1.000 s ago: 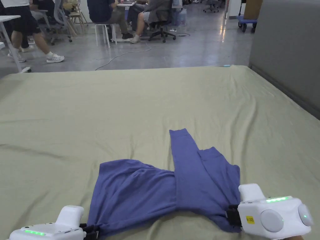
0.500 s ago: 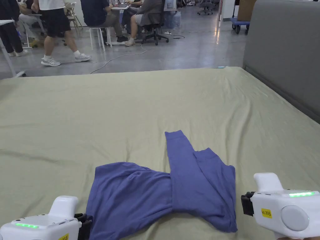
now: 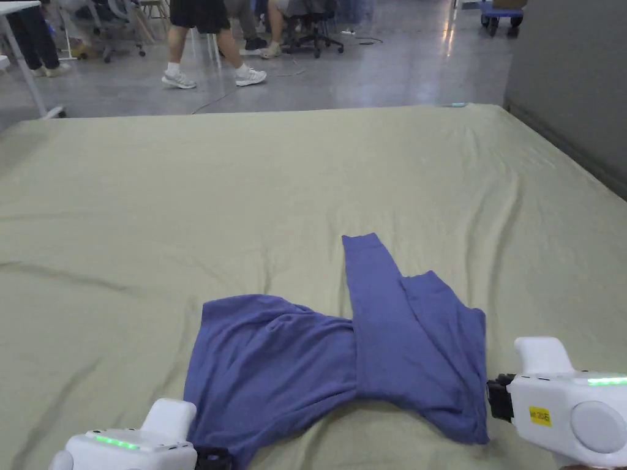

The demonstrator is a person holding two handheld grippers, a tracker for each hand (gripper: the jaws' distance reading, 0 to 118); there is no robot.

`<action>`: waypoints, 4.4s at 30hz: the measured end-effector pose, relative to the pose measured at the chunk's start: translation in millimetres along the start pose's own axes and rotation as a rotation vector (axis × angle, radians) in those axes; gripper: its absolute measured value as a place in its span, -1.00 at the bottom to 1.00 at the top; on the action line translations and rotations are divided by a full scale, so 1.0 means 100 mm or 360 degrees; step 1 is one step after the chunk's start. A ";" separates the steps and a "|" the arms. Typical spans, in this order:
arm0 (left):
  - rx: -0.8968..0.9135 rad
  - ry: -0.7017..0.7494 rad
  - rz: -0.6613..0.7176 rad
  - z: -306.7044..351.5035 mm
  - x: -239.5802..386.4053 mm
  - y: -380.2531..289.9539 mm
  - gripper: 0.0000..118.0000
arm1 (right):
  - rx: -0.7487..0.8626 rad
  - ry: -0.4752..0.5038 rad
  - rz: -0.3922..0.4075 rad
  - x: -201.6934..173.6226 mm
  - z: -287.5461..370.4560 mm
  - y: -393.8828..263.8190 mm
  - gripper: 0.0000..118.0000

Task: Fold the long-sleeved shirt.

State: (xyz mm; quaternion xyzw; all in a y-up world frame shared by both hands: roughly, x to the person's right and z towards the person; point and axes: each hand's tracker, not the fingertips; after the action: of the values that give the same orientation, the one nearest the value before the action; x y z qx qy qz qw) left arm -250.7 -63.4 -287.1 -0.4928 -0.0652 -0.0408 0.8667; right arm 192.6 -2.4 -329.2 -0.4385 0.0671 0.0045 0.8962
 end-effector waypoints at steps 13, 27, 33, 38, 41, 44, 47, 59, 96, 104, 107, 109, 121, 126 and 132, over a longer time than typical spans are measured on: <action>0.0103 -0.0281 0.0320 0.25 -0.12 0.18 -0.90 | 0.0065 0.0430 0.0401 -1.04 -0.57 1.42 -0.48; 0.0084 -0.0324 0.0495 0.21 -0.27 0.32 -0.90 | -0.0555 0.0355 0.1098 -2.99 -2.67 2.22 0.00; 0.0071 -0.0330 0.0471 0.14 -0.31 0.40 -0.90 | -0.0479 0.0365 0.1093 -2.95 -2.46 2.15 -1.00; 0.0177 -0.0286 0.0459 0.29 -0.54 0.70 -0.90 | -0.0330 0.0440 0.0999 -2.68 -2.00 2.36 -1.00; 0.0315 -0.0235 0.0362 0.55 -0.73 1.20 -0.90 | -0.0089 0.0359 0.0899 -2.32 -1.49 2.85 -1.00; 0.0471 -0.0132 0.0175 0.93 -0.81 1.90 -0.90 | 0.0159 0.0286 0.0811 -1.92 -0.83 3.45 -1.00; 0.0698 -0.0026 0.0051 1.41 -0.83 2.72 -0.90 | 0.0395 0.0248 0.0681 -1.51 -0.09 4.08 -1.00; 0.1269 0.0236 -0.0014 3.32 -0.41 5.40 -0.90 | 0.1118 -0.0069 0.0387 -0.82 1.99 5.73 -1.00; 0.0738 -0.0130 0.0295 1.11 -0.45 2.93 -0.90 | 0.0534 0.0141 0.0153 -0.62 0.03 2.69 -1.00; 0.0086 -0.0304 0.0221 0.74 -0.20 0.82 -0.90 | 0.0122 0.0170 0.0259 -0.59 0.06 0.41 -1.00; -0.0136 -0.0317 0.0215 0.58 -0.15 0.26 -0.90 | -0.0160 0.0224 0.0257 -0.58 -0.02 -0.17 -1.00; -0.0240 -0.0339 0.0159 0.47 -0.08 0.06 -0.90 | -0.0283 0.0242 0.0294 -0.64 -0.10 -0.41 -1.00; 0.0125 -0.0266 0.0112 0.74 -0.05 0.14 0.94 | -0.0041 0.0141 0.0218 -0.55 0.17 -0.22 0.91; 0.0158 -0.0221 0.0132 1.00 -0.05 0.20 -0.22 | 0.0061 0.0058 0.0129 -0.47 0.35 -0.17 -0.14; 0.0179 -0.0281 0.0162 0.98 -0.06 0.24 -1.00 | -0.0011 0.0069 0.0142 -0.57 0.12 -0.22 -0.79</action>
State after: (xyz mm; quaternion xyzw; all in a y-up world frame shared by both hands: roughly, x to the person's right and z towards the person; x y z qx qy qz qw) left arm -260.8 33.3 -259.3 -0.4478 -0.1185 0.0505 0.8848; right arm 138.9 -3.7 -298.1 -0.4381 0.1059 0.0353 0.8920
